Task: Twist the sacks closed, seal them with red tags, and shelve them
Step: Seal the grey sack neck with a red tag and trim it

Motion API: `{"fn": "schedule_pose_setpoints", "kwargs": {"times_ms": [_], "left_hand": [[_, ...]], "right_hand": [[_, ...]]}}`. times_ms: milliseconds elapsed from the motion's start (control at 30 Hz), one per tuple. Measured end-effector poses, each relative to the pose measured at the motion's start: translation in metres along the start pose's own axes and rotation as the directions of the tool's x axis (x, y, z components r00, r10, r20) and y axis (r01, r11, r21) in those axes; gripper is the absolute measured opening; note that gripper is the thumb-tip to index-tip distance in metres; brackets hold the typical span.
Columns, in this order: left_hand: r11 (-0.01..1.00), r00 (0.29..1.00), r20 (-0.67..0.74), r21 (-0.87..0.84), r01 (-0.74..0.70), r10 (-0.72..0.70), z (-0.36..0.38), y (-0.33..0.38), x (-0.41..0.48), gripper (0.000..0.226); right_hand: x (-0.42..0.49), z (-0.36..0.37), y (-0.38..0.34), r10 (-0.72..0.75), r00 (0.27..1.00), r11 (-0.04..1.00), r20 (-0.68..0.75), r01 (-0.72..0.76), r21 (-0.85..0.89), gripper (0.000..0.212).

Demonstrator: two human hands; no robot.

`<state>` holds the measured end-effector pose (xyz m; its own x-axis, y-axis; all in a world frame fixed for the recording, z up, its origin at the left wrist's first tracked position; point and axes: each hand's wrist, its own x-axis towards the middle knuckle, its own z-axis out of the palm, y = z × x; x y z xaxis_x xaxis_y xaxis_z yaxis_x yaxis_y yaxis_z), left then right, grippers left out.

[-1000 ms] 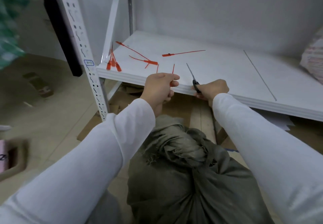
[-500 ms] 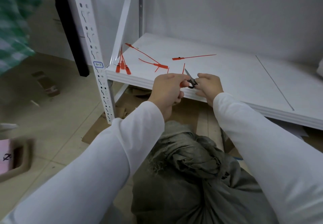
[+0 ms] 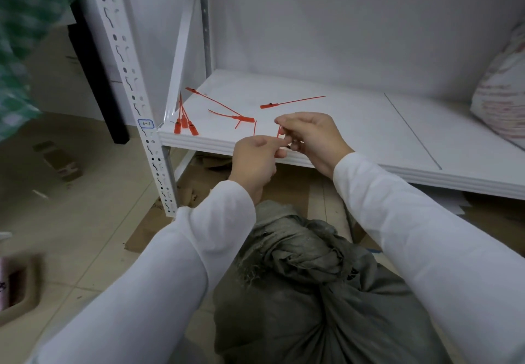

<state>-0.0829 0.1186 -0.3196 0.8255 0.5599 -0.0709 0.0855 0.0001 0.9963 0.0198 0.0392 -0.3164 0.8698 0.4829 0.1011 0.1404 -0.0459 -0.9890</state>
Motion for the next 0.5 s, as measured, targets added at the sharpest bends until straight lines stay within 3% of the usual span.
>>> {"fn": "schedule_pose_setpoints", "kwargs": {"times_ms": [100, 267, 333, 433, 500], "left_hand": [[1.000, 0.996, -0.088, 0.008, 0.018, -0.017, -0.003, 0.000, 0.001, 0.031], [0.991, 0.981, -0.153, -0.081, 0.108, -0.119, -0.011, 0.007, 0.007, 0.046], [0.987, 0.980, -0.141, -0.103, 0.125, -0.139, -0.014, 0.009, 0.009, 0.040], [0.982, 0.981, -0.143, -0.150, 0.113, -0.135, -0.015, 0.009, 0.014, 0.008], [0.984, 0.983, -0.127, -0.137, 0.113, -0.130, -0.016, 0.009, 0.017, 0.019]], "right_hand": [[0.001, -0.001, 0.000, 0.040, 0.997, 0.998, -0.061, -0.037, 0.048, 0.013], [0.015, 0.003, 0.014, 0.081, 0.932, 0.995, -0.354, -0.095, -0.021, 0.011], [0.022, 0.010, 0.019, 0.119, 0.900, 0.990, -0.419, -0.142, -0.024, 0.012], [0.037, 0.019, 0.025, 0.231, 0.818, 0.971, -0.526, -0.228, 0.073, 0.011], [0.050, 0.024, 0.029, 0.327, 0.782, 0.944, -0.530, -0.299, 0.141, 0.007]]}}
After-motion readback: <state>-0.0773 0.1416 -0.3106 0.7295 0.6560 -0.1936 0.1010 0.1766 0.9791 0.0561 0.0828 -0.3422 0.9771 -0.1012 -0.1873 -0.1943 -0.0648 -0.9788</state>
